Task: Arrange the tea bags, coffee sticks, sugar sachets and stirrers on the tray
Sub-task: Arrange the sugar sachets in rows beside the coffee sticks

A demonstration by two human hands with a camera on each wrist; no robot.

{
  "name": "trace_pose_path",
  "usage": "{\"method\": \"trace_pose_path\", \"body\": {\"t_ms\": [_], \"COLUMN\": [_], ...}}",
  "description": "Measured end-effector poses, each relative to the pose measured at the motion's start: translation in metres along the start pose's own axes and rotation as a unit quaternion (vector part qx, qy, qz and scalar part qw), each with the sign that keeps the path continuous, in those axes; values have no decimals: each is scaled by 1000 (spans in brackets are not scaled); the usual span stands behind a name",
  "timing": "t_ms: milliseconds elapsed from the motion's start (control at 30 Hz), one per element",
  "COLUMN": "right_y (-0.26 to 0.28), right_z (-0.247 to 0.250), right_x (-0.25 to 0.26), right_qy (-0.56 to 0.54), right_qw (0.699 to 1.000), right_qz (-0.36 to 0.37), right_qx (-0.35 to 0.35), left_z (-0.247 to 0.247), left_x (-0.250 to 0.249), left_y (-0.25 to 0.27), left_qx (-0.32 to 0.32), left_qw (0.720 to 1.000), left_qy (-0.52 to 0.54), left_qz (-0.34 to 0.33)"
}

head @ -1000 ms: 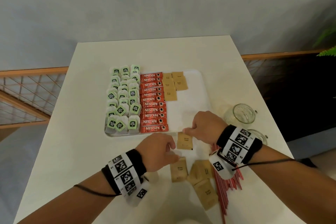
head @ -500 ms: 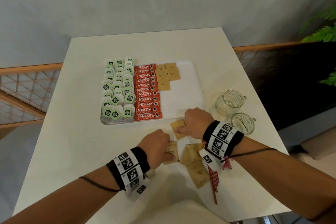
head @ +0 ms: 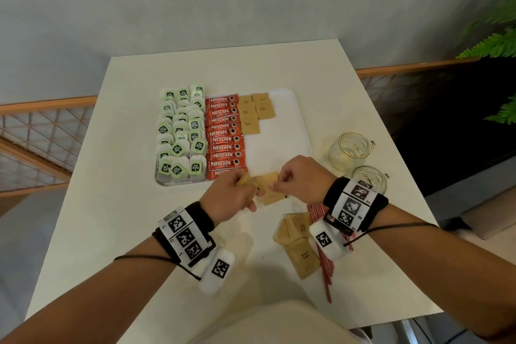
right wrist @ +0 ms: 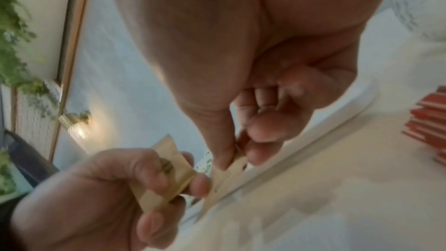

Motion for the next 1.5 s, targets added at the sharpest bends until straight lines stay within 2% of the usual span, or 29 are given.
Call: {"method": "trace_pose_path", "body": {"t_ms": [100, 233, 433, 600, 733, 867, 1033, 1167, 1233, 1300, 1400, 1500], "right_y": [10, 14, 13, 7, 4, 4, 9, 18, 22, 27, 36, 45], "right_z": [8, 10, -1, -17, -26, -21, -9, -8, -4, 1, -4, -15], "right_x": [8, 2, -10, 0, -1, 1, 17, 24, 24, 19, 1, -17], "right_qy": [-59, 39, 152, 218, 198, 123, 33, -22, 27, 86, 167, 254], "right_qw": [998, 999, 986, 974, 977, 990, 998, 997, 998, 995, 979, 954], "right_qz": [17, 12, -71, -57, -58, -40, 18, 43, 52, 41, 11, -9], "right_qx": [4, -15, -7, 22, 57, 64, 53, 56, 35, 41, 113, 159], "left_z": [-4, -4, 1, -1, -6, -12, -25, -32, -37, -41, -49, -55], "left_x": [-2, 1, 8, 11, 14, 18, 0, -13, -14, -10, -3, -3], "left_y": [-1, -8, -10, -12, -14, -18, -14, -10, -9, -8, -7, -5], "left_qx": [7, 8, 27, 28, 43, 68, 154, 139, 137, 141, 158, 158], "left_qw": [997, 999, 998, 998, 997, 997, 985, 983, 983, 982, 970, 944], "left_qy": [72, 27, -42, -39, -42, 1, -61, -84, -88, -110, -182, -287], "left_qz": [22, 31, 47, 36, 43, 48, -46, -81, -83, -57, -24, -45]}}
Point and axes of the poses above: each hand's wrist, its own y-axis away from the middle knuckle, its own z-axis out of the back of the hand, x = y × z, the point moved 7 cm from there along -y, towards the middle knuckle, and after that the axes turned 14 degrees about -y, right-handed, at the moved point
